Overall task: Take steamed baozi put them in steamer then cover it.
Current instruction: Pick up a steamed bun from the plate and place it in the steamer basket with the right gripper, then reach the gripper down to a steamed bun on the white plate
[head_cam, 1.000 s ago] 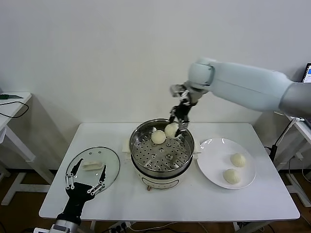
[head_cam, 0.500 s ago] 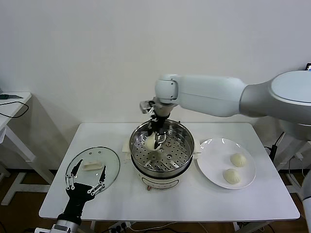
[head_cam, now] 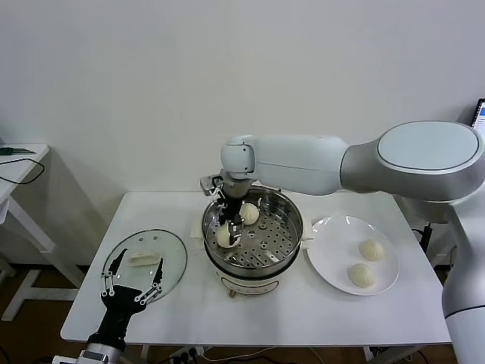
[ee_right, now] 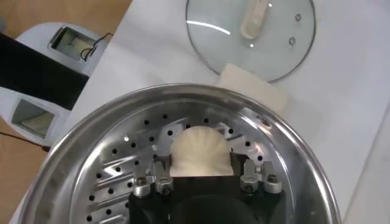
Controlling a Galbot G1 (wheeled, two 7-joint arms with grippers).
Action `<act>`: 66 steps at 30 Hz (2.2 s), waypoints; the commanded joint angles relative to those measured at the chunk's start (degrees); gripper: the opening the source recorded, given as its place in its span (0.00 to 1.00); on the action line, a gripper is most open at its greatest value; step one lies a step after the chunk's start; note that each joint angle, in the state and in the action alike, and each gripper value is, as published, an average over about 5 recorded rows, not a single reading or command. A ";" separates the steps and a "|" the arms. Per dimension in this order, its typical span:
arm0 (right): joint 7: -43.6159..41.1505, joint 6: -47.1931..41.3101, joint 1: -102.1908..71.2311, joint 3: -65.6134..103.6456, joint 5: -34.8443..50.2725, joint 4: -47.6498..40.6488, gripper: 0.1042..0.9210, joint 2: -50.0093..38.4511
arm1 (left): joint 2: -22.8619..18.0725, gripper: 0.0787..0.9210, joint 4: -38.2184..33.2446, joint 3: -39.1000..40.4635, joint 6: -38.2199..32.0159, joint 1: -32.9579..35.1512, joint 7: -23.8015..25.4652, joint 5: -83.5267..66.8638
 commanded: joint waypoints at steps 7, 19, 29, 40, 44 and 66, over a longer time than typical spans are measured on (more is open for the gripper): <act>2.60 -0.35 1.59 1.12 -0.64 3.93 0.88 -3.86 | -0.29 0.88 -0.10 -0.26 0.03 0.05 -0.10 -0.04; -9.16 5.84 11.39 5.50 -13.27 18.91 0.88 -39.01 | -0.08 0.88 -0.41 0.40 0.20 0.08 -0.16 0.11; -11.79 14.61 0.72 5.61 -22.75 11.66 0.88 -52.32 | -0.71 0.88 -0.96 0.58 0.29 0.82 -0.13 0.44; -7.66 16.73 -17.64 13.80 -27.02 3.90 0.88 -50.24 | -1.88 0.88 -0.39 1.61 -0.19 1.65 0.15 1.75; -7.03 16.57 -20.59 15.69 -27.71 2.95 0.88 -48.75 | -1.79 0.88 -0.16 1.53 -0.22 1.75 0.06 1.74; -4.10 15.90 -25.77 18.85 -29.26 0.14 0.81 -44.65 | -1.85 0.88 -0.12 0.76 -0.86 2.58 0.03 1.93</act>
